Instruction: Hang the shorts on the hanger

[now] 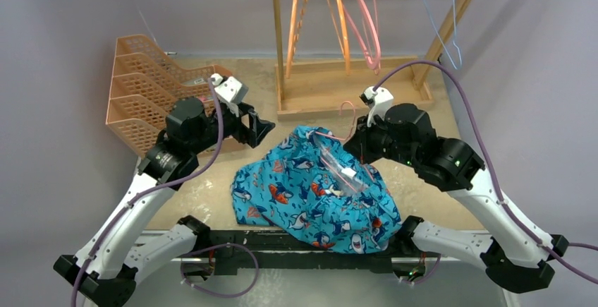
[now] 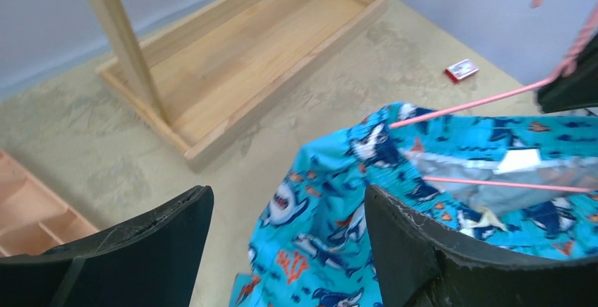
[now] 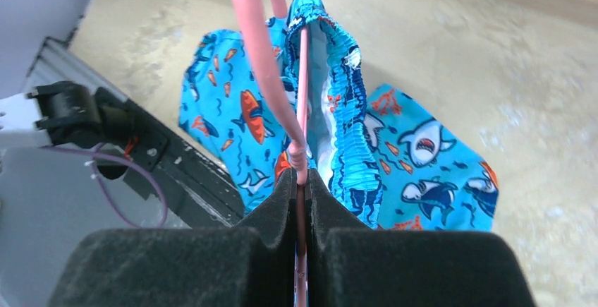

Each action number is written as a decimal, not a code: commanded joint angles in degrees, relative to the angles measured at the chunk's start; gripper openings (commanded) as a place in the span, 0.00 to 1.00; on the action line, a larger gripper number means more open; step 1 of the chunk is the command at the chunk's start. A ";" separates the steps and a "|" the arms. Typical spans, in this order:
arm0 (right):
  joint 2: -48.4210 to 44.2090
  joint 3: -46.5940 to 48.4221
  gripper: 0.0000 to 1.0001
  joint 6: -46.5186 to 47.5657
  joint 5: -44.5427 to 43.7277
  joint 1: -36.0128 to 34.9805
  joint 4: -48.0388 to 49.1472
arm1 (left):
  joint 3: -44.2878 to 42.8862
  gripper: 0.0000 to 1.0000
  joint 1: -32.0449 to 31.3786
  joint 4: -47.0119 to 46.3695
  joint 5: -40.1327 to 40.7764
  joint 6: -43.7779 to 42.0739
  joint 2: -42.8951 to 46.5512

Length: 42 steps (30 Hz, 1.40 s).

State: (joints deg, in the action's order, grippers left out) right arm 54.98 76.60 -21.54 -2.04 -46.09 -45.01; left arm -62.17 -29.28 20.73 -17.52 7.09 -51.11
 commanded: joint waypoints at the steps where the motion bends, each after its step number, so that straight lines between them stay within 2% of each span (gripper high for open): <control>1: 0.12 3.39 0.00 -6.85 -9.21 0.09 -7.23 | 5.74 0.78 0.14 -4.05 7.14 2.29 1.42; 8: 2.91 3.94 0.00 -6.78 -16.18 0.39 -9.48 | 11.33 0.79 0.14 -6.10 15.04 8.71 1.29; 12: 6.73 4.48 0.00 -7.88 -21.37 3.48 -12.88 | 15.66 0.80 0.14 -10.15 19.18 11.42 3.31; 16: 7.07 2.99 0.00 -4.34 -20.37 9.90 -9.98 | 19.70 0.80 0.13 -13.20 19.98 11.64 2.58; 22: 8.89 2.59 0.00 2.10 -19.45 22.15 -6.19 | 17.07 0.80 0.21 -9.05 19.28 11.12 -1.81; 30: 12.98 12.97 0.00 8.01 -19.73 29.81 -1.97 | 19.56 0.80 0.16 -11.60 19.34 12.95 0.55; 35: 15.80 18.58 0.00 14.08 -13.13 36.85 2.52 | 19.85 0.80 0.19 -10.94 18.88 13.15 1.34; 42: 22.15 33.99 0.00 15.68 -7.84 39.29 4.10 | 19.80 0.80 0.19 -10.50 19.12 11.91 2.66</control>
State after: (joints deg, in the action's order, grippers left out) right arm 75.61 102.00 -8.75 -14.20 -7.27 -47.13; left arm -42.28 -29.28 12.45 0.93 19.38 -50.33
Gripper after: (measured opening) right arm 0.020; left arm 0.800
